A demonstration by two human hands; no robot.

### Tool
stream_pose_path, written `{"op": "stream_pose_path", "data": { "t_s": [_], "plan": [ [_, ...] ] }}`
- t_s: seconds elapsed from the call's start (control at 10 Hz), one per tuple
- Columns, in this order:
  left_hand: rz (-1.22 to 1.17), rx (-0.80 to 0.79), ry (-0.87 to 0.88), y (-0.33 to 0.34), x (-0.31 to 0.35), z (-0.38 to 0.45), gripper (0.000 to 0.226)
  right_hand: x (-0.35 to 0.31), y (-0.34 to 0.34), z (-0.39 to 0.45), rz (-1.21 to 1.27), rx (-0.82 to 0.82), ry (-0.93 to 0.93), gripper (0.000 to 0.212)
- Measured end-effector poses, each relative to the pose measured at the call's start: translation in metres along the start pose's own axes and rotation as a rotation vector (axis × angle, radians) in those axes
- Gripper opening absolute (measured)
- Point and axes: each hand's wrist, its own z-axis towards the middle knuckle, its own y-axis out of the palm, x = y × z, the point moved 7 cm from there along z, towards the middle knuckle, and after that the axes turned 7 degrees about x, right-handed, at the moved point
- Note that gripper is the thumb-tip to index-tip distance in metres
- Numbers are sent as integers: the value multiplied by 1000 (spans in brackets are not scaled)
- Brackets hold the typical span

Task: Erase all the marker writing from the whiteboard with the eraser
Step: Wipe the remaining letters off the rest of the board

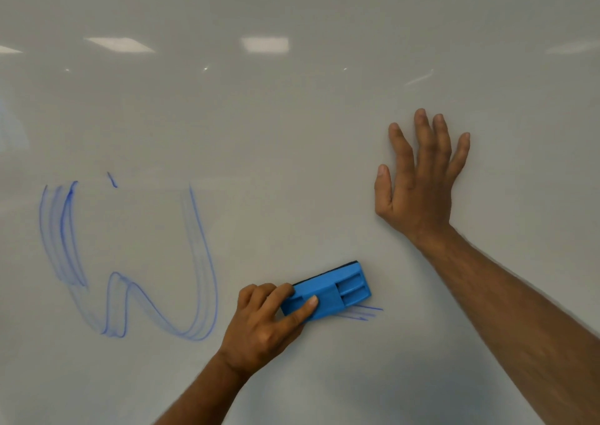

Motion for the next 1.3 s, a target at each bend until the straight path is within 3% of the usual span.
{"op": "stream_pose_path", "data": {
  "t_s": [0.3, 0.6, 1.0, 1.2, 1.3],
  "plan": [
    [-83, -75, 49, 19, 29, 1, 52, -1, 0, 0, -4, -6, -2, 59],
    [-152, -133, 71, 33, 51, 0, 44, -1, 0, 0, -11, -17, -1, 60],
    [-228, -216, 330, 34, 75, -13, 36, -2, -1, 0, -12, -14, -16, 60],
    [-128, -112, 238, 19, 43, 8, 44, -2, 0, -1, -20, -27, -20, 60],
    [-61, -20, 68, 11, 20, 39, 48, -2, -1, 0, -14, -26, -21, 60]
  ]
}}
